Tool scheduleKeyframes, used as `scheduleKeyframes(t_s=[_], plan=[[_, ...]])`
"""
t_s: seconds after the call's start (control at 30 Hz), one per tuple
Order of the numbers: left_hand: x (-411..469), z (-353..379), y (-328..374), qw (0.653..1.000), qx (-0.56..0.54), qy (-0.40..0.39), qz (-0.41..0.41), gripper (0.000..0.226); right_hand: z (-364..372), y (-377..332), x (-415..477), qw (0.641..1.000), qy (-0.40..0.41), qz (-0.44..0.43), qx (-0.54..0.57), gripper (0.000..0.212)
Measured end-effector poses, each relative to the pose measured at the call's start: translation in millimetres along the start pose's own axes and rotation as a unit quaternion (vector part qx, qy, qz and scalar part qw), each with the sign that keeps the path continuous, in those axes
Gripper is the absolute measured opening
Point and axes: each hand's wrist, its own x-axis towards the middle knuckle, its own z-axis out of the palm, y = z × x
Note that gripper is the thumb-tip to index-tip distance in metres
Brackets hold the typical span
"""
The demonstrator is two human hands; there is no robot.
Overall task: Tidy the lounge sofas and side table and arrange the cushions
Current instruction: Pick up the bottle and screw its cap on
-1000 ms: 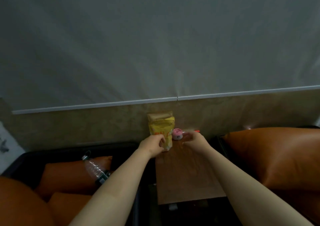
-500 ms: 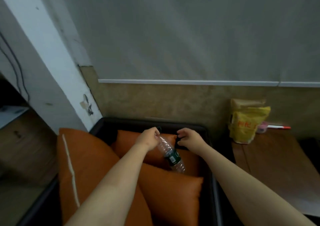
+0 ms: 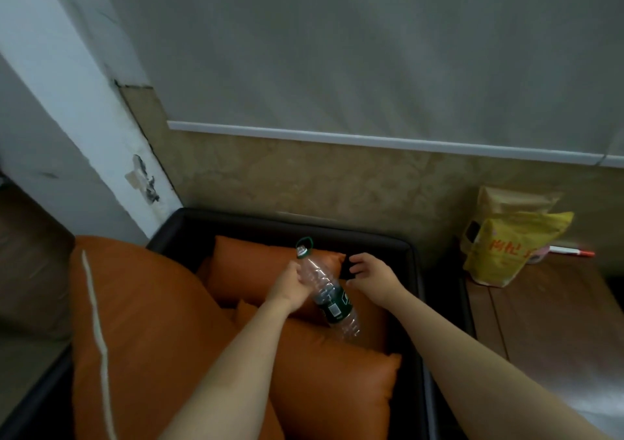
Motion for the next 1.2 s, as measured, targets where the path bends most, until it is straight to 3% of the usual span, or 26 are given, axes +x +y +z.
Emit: scheduleKeyframes(t_s=[0.33,0.53,0.67,0.83,1.0,1.1,1.2], plan=[[70,42,-13,0.991,-0.086,-0.046,-0.087,0.052,14,39,74,0.998,-0.018,0.055,0.034,0.056],[117,58,-29,0.981,-0.13,-0.014,-0.145,0.067,37,55,115,0.995,-0.027,0.08,0.058,0.056],[148,68,-42,0.974,-0.148,0.015,-0.169,0.089,48,66,134,0.991,-0.033,0.099,0.08,0.055],[175,81,-50,0.962,-0.201,0.034,-0.18,0.086,53,77,147,0.988,-0.028,0.112,0.099,0.058],[191,89,-53,0.946,-0.259,0.04,-0.192,0.104,49,81,153,0.985,-0.01,0.119,0.122,0.057],[197,92,-57,0.933,-0.294,0.058,-0.201,0.1,42,82,152,0.983,0.004,0.126,0.136,0.053],[199,95,-61,0.932,-0.3,0.072,-0.191,0.076,35,85,150,0.979,0.02,0.133,0.152,0.052]])
